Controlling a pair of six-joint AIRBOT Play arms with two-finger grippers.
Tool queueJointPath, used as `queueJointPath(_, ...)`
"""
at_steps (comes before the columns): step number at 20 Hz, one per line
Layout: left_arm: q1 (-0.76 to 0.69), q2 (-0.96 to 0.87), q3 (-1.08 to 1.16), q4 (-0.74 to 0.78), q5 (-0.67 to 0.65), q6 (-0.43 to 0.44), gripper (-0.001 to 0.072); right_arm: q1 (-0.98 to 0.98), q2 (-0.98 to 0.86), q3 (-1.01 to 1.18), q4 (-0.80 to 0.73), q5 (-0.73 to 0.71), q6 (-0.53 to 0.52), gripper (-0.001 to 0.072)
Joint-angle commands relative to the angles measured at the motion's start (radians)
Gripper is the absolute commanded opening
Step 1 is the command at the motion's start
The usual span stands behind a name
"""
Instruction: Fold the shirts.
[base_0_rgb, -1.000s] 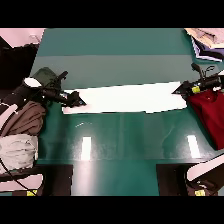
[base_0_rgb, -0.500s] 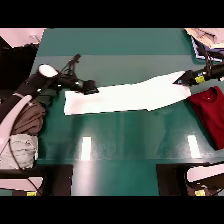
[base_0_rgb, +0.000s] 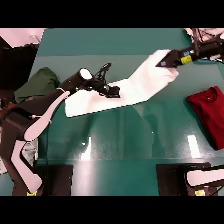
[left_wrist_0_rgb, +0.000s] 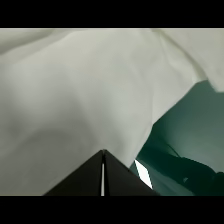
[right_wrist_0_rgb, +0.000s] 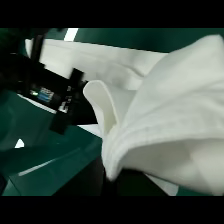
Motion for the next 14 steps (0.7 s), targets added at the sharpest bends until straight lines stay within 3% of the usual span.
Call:
queueJointPath(1, -0.013, -0.056, 0.065, 0.005, 0.045, -0.039, 0.0023, 0.135, 0.002, 0.104, -0.006, -0.024, 0.048, 0.0017)
queueJointPath(8, -0.005, -0.050, 0.066, 0.011, 0.035, -0.037, 0.0023, 0.267, -0.061, 0.208, -0.006, -0.054, 0.055, 0.0017)
queueJointPath(14, 0.129, -0.048, 0.211, 0.130, -0.262, -0.065, 0.0022, 0.332, -0.127, 0.229, -0.005, -0.088, 0.055, 0.0017)
